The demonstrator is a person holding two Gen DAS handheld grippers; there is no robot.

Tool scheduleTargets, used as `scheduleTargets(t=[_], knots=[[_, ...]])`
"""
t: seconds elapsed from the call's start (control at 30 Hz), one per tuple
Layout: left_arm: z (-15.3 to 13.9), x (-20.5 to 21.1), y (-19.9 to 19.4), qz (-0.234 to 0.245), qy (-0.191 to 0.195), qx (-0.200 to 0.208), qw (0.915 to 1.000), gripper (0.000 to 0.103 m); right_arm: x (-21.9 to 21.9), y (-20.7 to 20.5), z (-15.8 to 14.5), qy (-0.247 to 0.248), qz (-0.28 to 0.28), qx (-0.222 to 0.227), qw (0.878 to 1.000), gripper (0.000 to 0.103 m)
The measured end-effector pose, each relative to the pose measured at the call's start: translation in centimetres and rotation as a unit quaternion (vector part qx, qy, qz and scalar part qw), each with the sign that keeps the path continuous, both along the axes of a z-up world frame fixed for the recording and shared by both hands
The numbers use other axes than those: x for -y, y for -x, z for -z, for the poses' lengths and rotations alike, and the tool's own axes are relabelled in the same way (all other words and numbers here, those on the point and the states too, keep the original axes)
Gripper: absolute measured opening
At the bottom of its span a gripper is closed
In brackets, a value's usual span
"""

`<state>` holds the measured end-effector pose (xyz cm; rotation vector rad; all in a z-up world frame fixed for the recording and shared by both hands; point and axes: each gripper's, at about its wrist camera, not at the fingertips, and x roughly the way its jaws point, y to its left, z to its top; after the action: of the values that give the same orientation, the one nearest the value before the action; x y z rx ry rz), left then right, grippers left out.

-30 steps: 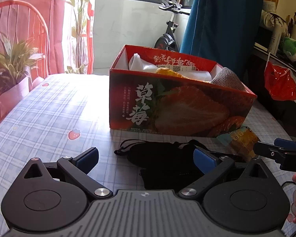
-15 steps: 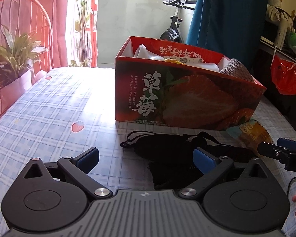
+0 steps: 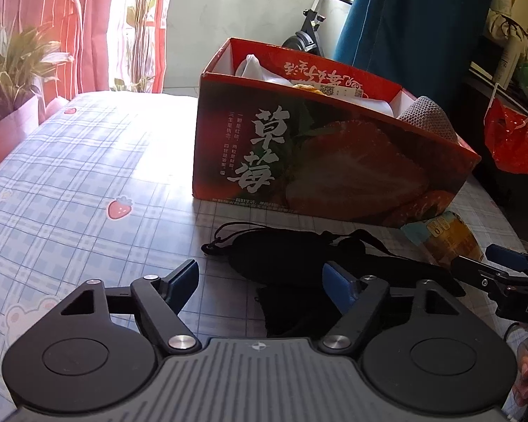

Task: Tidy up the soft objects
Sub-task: 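Move both open grippers down onto the black strap bag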

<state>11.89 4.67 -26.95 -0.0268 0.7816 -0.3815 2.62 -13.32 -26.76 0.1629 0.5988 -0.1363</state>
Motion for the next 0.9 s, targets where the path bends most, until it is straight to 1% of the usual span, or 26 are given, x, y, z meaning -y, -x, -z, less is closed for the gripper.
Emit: scheduleTargets(t=[0.03, 0.07, 0.13, 0.17, 0.23, 0.33, 0.43, 0.6, 0.67, 0.87, 0.9], knots=[[0.1, 0.0, -0.3, -0.003, 0.002, -0.003, 1.0, 0.079, -0.2, -0.2, 0.0, 0.004, -0.005, -0.002, 1.0, 0.086], [0.1, -0.1, -0.4, -0.005, 0.004, -0.005, 1.0, 0.079, -0.4, -0.5, 0.0, 0.008, -0.009, -0.005, 1.0, 0.083], [0.1, -0.2, -0.6, -0.008, 0.008, -0.008, 0.9999, 0.078, -0.9, -0.9, -0.1, 0.018, -0.019, -0.007, 1.0, 0.072], [0.1, -0.3, -0.8, -0.008, 0.01, -0.01, 0.9999, 0.078, -1.2, -1.1, -0.1, 0.022, -0.025, -0.008, 0.999, 0.07], [0.2, -0.3, -0.9, -0.007, 0.012, -0.017, 0.9998, 0.078, -2.0, -1.6, 0.1, 0.029, -0.043, -0.014, 0.999, 0.06], [0.7, -0.4, -1.4, -0.007, 0.021, -0.035, 0.9992, 0.078, -3.0, -2.2, 0.7, 0.033, -0.065, -0.031, 0.997, 0.05], [1.3, -0.6, -2.0, -0.012, 0.037, -0.055, 0.9978, 0.076, -3.5, -2.2, 1.4, 0.034, -0.074, -0.045, 0.996, 0.046], [2.4, -1.0, -3.3, -0.023, 0.072, -0.085, 0.9935, 0.076, -3.1, -2.0, 2.0, 0.015, -0.074, -0.052, 0.996, 0.046], [2.7, -1.1, -4.0, -0.027, 0.088, -0.097, 0.9911, 0.076, -3.1, -1.8, 2.1, 0.015, -0.075, -0.052, 0.996, 0.046], [3.0, -0.4, -5.5, -0.024, 0.113, -0.108, 0.9874, 0.076, -3.0, -1.6, 2.5, 0.012, -0.077, -0.048, 0.996, 0.046], [3.1, -0.3, -5.6, -0.023, 0.115, -0.11, 0.9869, 0.074, -3.0, -1.6, 2.5, 0.012, -0.077, -0.047, 0.996, 0.046]])
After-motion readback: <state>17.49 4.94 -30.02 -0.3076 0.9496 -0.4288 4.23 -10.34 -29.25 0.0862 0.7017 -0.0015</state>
